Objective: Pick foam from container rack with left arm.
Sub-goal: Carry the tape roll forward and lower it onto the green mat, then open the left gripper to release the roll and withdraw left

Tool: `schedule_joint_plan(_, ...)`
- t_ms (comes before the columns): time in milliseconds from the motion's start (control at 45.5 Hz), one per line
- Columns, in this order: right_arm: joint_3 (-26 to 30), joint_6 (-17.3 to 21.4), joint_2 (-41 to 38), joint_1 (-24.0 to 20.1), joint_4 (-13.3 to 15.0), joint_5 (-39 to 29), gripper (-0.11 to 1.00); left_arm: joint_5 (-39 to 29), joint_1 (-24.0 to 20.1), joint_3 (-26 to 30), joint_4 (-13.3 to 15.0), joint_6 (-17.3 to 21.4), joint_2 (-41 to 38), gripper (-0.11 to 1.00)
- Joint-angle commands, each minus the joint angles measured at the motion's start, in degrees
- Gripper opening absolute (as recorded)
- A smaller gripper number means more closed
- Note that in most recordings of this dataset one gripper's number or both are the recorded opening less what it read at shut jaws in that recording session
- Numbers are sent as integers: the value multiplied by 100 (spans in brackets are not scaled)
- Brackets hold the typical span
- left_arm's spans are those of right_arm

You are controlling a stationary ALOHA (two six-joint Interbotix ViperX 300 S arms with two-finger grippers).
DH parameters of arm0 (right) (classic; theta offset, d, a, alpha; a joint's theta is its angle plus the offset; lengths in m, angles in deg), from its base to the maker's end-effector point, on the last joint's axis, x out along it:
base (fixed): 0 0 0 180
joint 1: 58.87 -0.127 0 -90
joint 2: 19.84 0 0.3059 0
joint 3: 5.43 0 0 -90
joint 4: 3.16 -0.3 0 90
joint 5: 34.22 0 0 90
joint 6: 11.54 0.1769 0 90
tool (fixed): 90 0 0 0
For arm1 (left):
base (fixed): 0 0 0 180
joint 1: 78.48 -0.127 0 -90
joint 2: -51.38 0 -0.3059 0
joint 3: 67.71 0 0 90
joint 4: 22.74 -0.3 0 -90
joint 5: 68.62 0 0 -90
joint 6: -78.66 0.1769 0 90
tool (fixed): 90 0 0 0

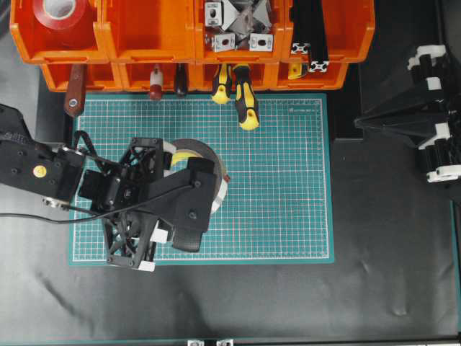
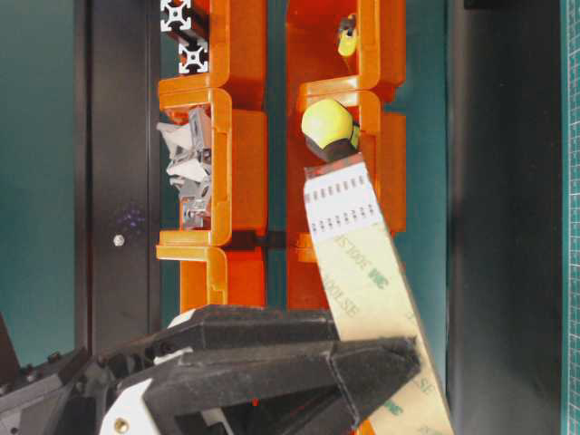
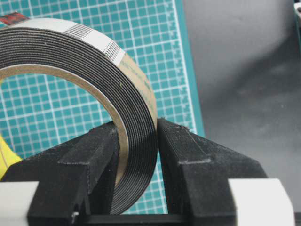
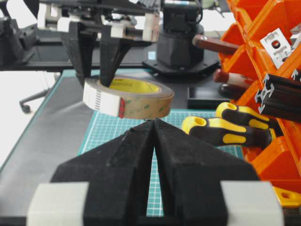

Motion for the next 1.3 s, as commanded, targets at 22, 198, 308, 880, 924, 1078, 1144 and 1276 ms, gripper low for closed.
schedule_joint_plan(22, 193, 0, -9, -9, -18, 97, -1, 9, 9, 97, -26, 18, 97, 26)
schedule_joint_plan(198, 202, 0, -9, -9, -18, 97, -1, 18, 0, 105, -26, 18, 97, 26)
schedule_joint_plan(308, 193, 0, -9, -9, -18, 97, -1, -9, -18, 114, -26, 18, 88, 26)
schedule_joint_plan(880, 202, 0, 0, -9, -18, 97, -1, -202, -229, -158, -26, 9, 246, 91)
schedule_joint_plan(924, 202, 0, 0, -18, -18, 97, -1, -193, -229, -176, -26, 9, 272, 90)
schedule_joint_plan(1078, 202, 0, 9, -9, -18, 97, -1, -141, -202, -176, -26, 18, 316, 89)
schedule_joint_plan(1144, 202, 0, 9, -9, -18, 88, -1, -132, -202, -185, -26, 9, 343, 89)
schedule_joint_plan(1276, 202, 0, 18, -9, -18, 88, -1, -105, -202, -176, -26, 9, 369, 89)
